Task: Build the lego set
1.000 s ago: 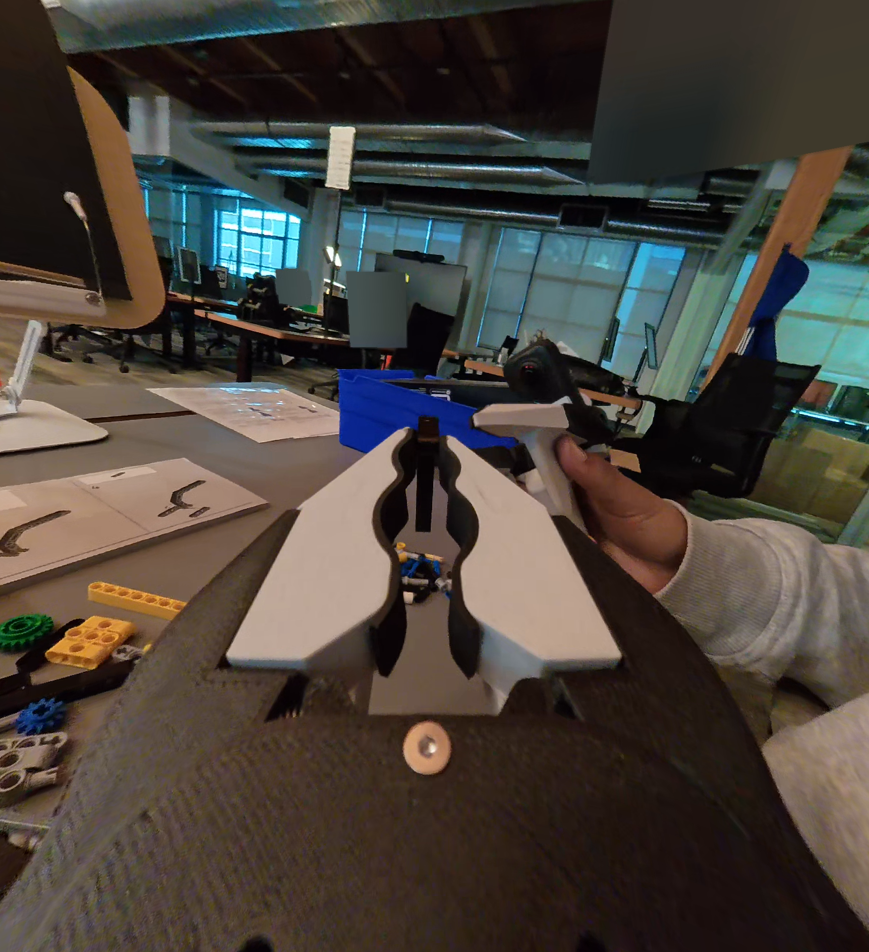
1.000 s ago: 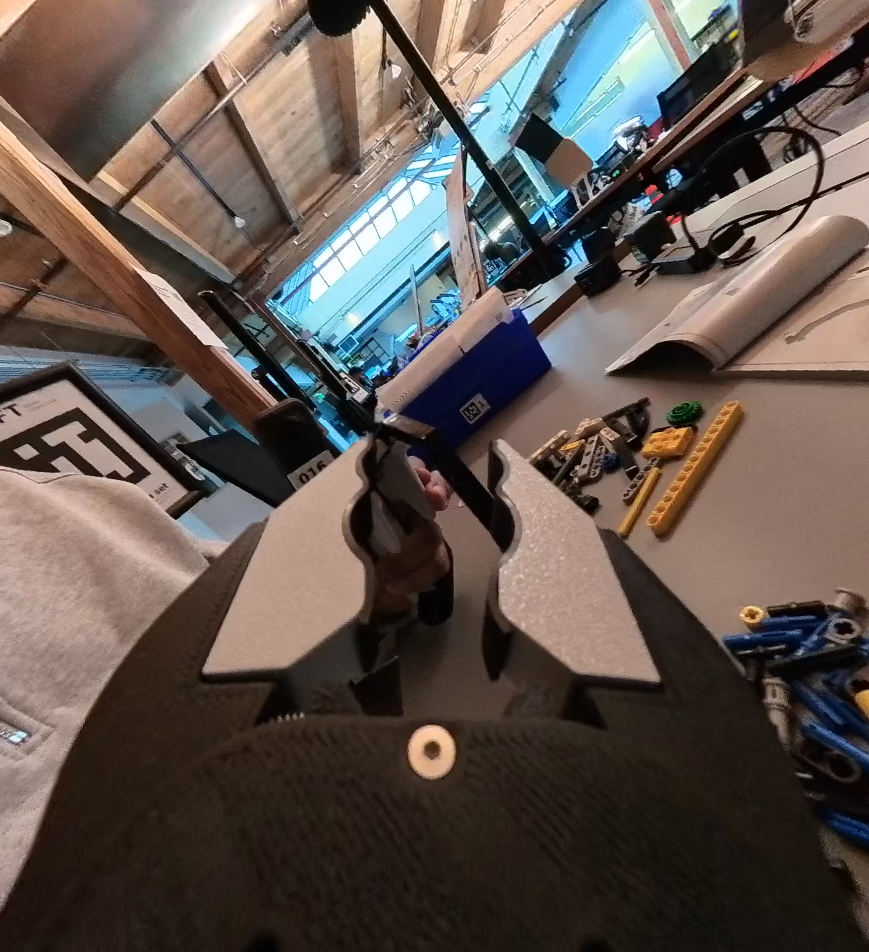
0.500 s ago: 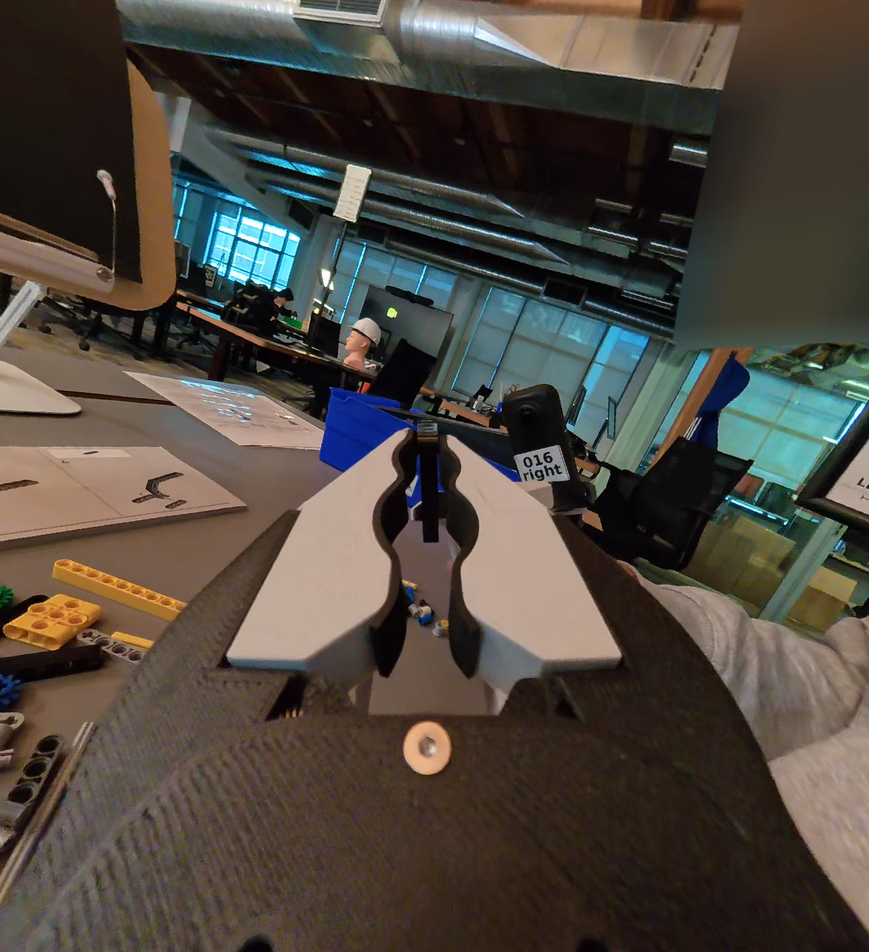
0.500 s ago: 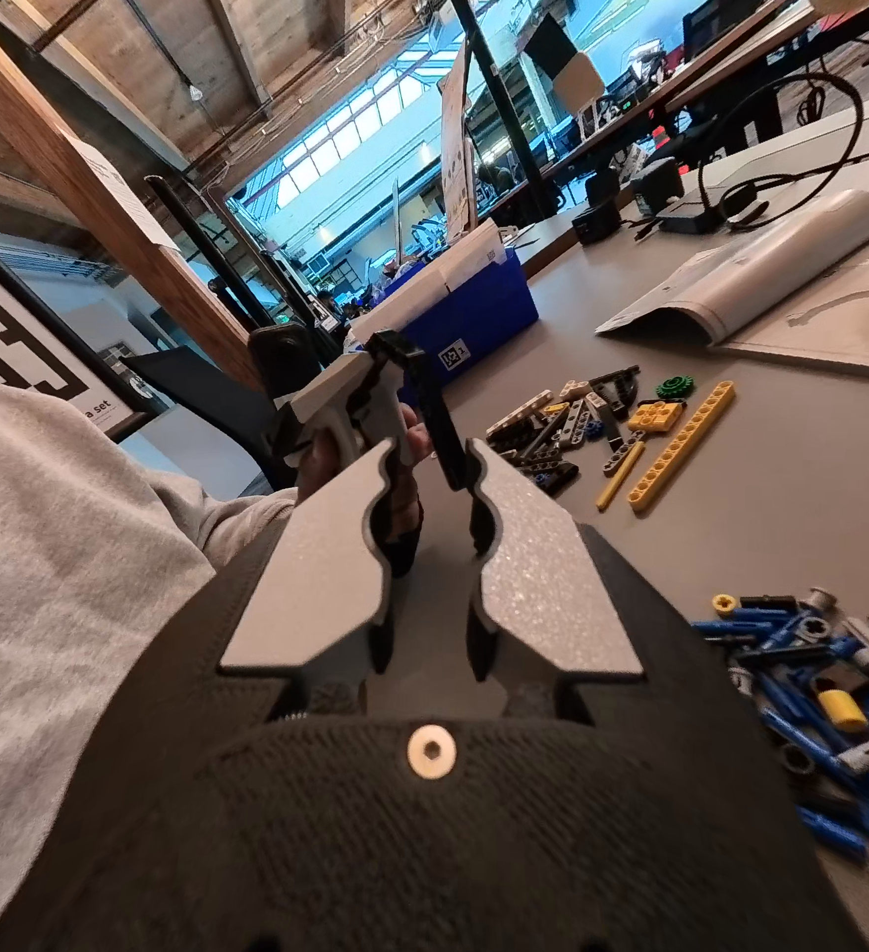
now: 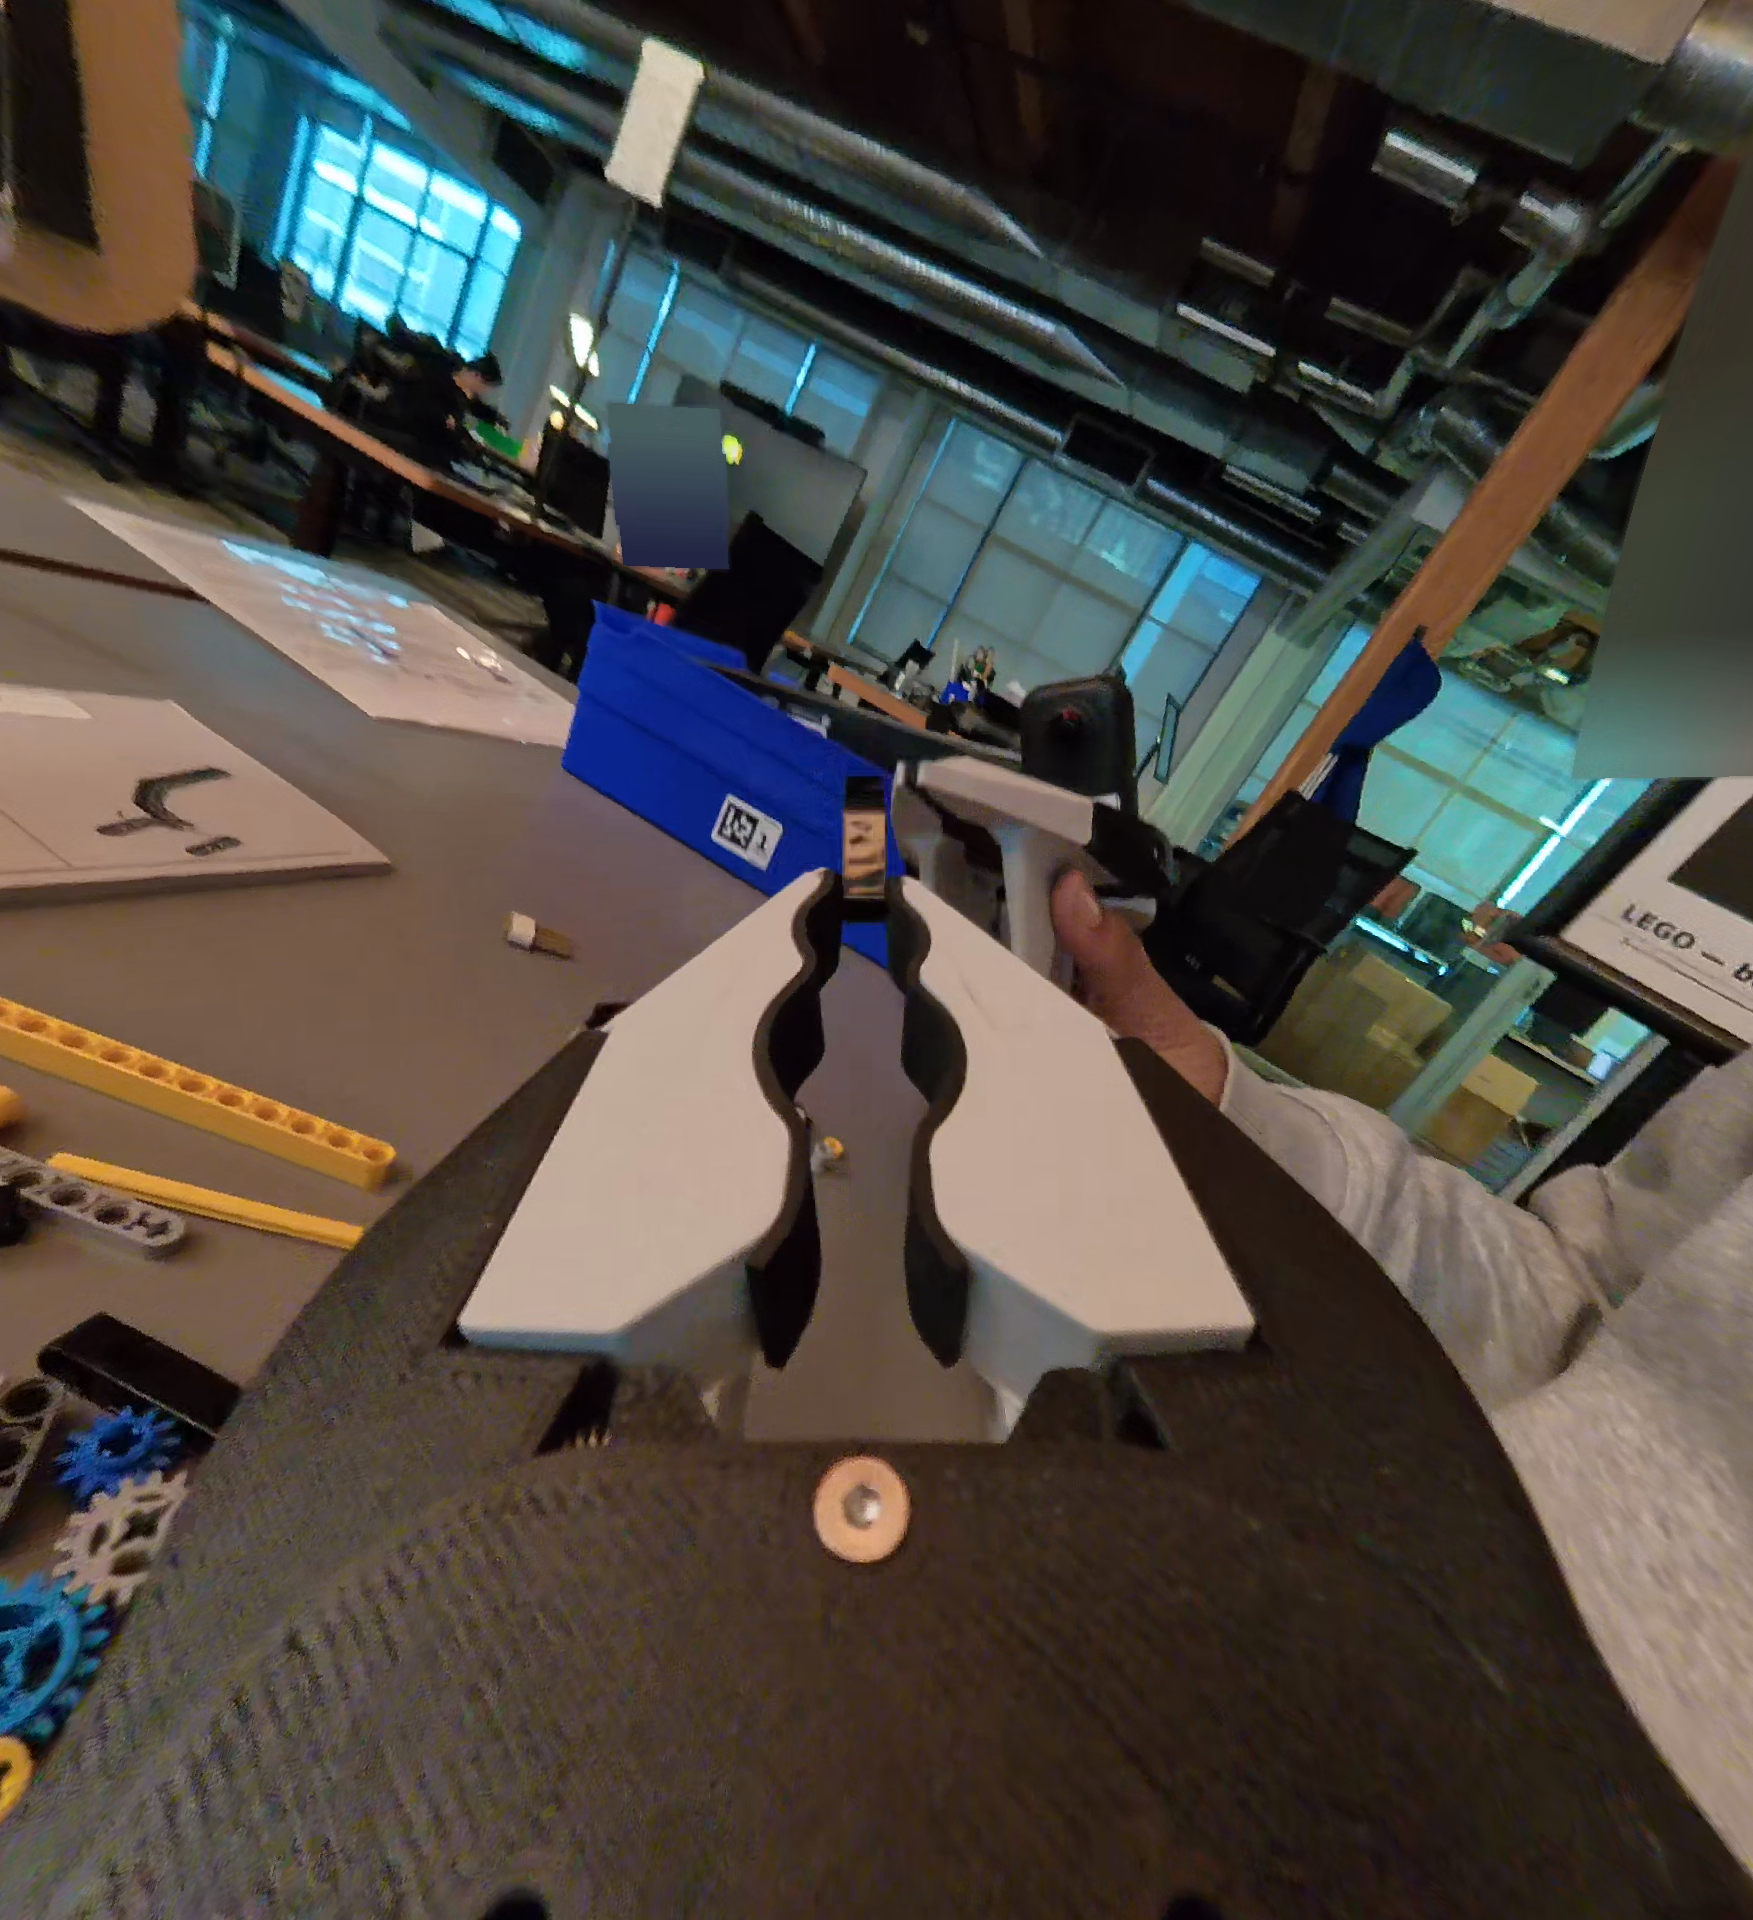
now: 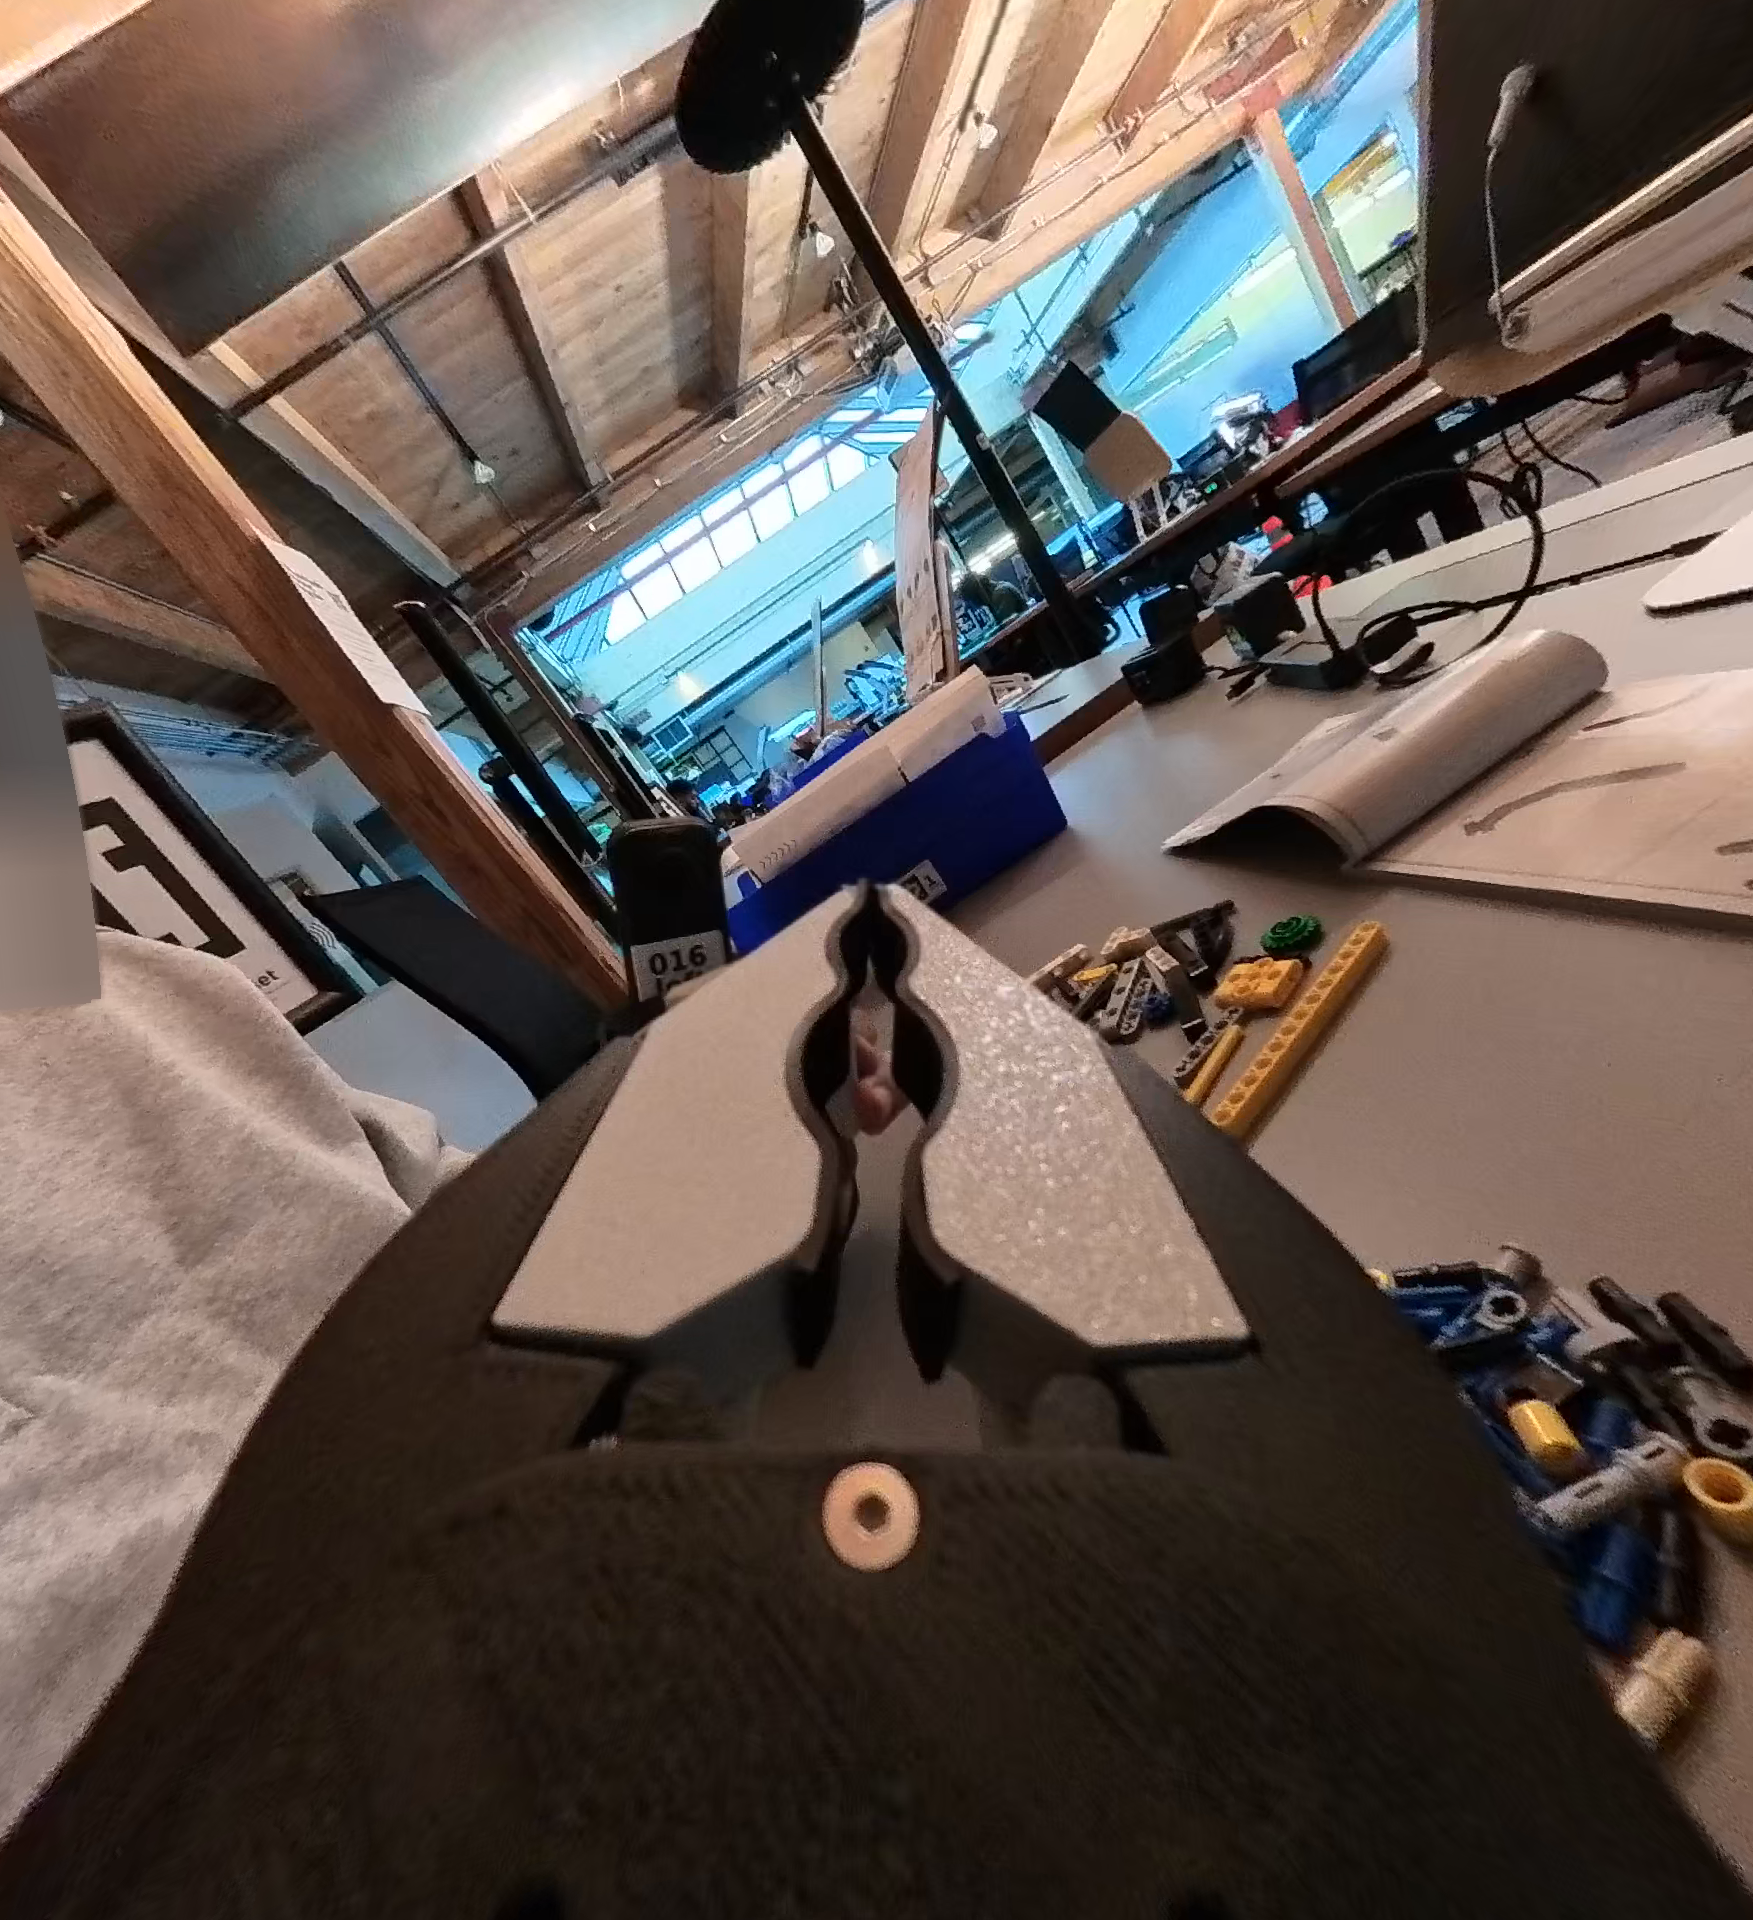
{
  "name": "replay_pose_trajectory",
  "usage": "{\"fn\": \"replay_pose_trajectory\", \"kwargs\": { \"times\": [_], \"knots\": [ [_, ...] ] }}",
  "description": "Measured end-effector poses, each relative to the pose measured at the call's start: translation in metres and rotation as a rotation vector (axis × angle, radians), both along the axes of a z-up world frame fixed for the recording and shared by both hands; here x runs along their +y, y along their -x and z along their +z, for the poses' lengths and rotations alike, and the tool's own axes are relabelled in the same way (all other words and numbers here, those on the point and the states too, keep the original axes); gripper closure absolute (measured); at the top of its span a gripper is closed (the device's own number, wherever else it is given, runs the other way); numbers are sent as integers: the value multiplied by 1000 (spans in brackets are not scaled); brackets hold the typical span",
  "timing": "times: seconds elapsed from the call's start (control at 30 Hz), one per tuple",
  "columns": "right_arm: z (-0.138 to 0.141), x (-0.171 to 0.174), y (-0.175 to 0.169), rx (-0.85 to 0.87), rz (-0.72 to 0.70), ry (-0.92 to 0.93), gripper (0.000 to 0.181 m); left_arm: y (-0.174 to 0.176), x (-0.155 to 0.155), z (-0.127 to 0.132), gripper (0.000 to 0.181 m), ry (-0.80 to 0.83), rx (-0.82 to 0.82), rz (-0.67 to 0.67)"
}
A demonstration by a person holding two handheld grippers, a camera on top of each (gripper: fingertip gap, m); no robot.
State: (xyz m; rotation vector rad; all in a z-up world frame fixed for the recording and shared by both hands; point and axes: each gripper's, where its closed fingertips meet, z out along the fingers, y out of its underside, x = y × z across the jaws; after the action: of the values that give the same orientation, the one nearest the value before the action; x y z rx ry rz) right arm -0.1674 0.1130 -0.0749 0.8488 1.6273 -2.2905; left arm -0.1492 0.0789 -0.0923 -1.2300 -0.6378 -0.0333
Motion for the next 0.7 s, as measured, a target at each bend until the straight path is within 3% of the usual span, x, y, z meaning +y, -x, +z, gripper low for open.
{"fn": "replay_pose_trajectory", "kwargs": {
  "times": [0.07, 0.17, 0.27, 0.4, 0.53, 0.7],
  "knots": [
    [-4, -2, 1, -4, -8, -26, 178, 0, 0, 0, 175, 8, 12, 25],
    [-3, -3, 3, 40, -45, -61, 153, -1, -4, 8, 175, -24, 43, 36],
    [-4, -2, 5, 48, -61, -72, 142, -1, -9, 13, 175, -101, 10, 7],
    [-5, -8, -4, 25, 47, -19, 150, -2, -10, 17, 175, -171, -28, -33],
    [2, -10, -12, 28, 117, 60, 173, -7, -5, 17, 175, -185, -50, -95],
    [7, -6, -16, 14, 169, 114, 176, -11, 0, 13, 175, -204, -101, -177]
  ]
}}
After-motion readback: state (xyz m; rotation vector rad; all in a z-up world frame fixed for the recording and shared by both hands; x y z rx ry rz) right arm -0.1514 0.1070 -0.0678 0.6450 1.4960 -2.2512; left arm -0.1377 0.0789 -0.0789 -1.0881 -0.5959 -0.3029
